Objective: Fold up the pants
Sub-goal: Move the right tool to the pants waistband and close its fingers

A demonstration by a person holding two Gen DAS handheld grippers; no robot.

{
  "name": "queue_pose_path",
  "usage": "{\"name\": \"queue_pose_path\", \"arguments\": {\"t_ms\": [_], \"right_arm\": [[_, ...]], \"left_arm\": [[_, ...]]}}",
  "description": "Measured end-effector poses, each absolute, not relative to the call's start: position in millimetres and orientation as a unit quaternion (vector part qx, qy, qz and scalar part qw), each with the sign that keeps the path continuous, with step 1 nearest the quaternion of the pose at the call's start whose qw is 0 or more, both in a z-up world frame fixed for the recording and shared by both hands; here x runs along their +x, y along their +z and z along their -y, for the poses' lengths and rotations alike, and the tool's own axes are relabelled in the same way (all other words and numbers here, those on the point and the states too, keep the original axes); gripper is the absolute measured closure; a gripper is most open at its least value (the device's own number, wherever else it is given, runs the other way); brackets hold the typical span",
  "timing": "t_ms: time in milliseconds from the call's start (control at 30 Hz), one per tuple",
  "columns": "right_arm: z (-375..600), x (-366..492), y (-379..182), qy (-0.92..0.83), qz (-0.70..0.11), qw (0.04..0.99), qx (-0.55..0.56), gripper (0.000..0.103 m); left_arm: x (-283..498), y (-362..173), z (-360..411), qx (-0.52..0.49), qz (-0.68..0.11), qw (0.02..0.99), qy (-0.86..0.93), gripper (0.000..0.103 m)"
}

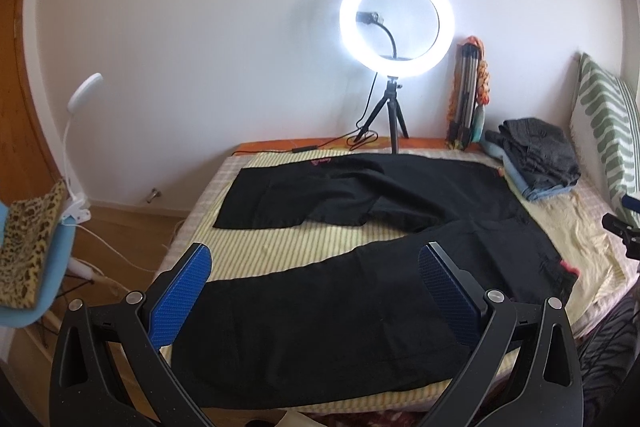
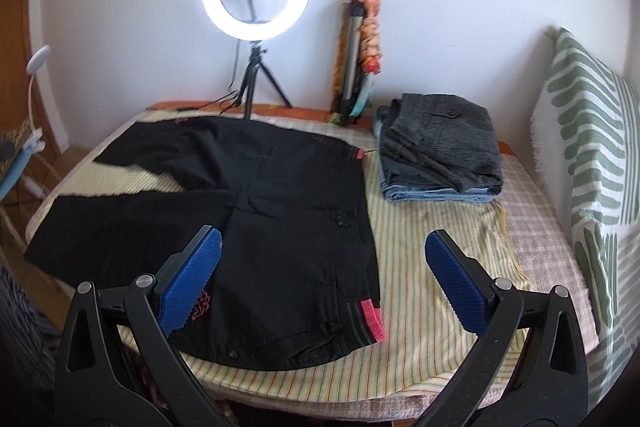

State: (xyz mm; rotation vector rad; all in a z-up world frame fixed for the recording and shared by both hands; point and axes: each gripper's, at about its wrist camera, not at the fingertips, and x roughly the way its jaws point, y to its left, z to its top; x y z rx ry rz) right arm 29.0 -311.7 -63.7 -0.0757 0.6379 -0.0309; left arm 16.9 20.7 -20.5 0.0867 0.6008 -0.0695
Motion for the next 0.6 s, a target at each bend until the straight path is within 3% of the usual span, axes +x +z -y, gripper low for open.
{"name": "queue_pose_path", "arguments": {"t_ms": [167, 433, 600], "right_arm": [[291, 38, -77, 0.024, -0.334, 0.937, -0.097, 0.000], [277, 88, -80, 0.068, -0.343, 0.929, -0.123, 0.000], [271, 133, -73, 0.083, -0.332, 0.928, -0.146, 0.000]], "left_arm": [[26, -40, -37, 0.068, -0.317, 0.945, -0.035, 0.002], [79, -59, -80, 0.021, -0.359, 0.932, -0.044, 0.027], [126, -57, -105, 0.004, -0.369, 0.929, -0.036, 0.035]]}}
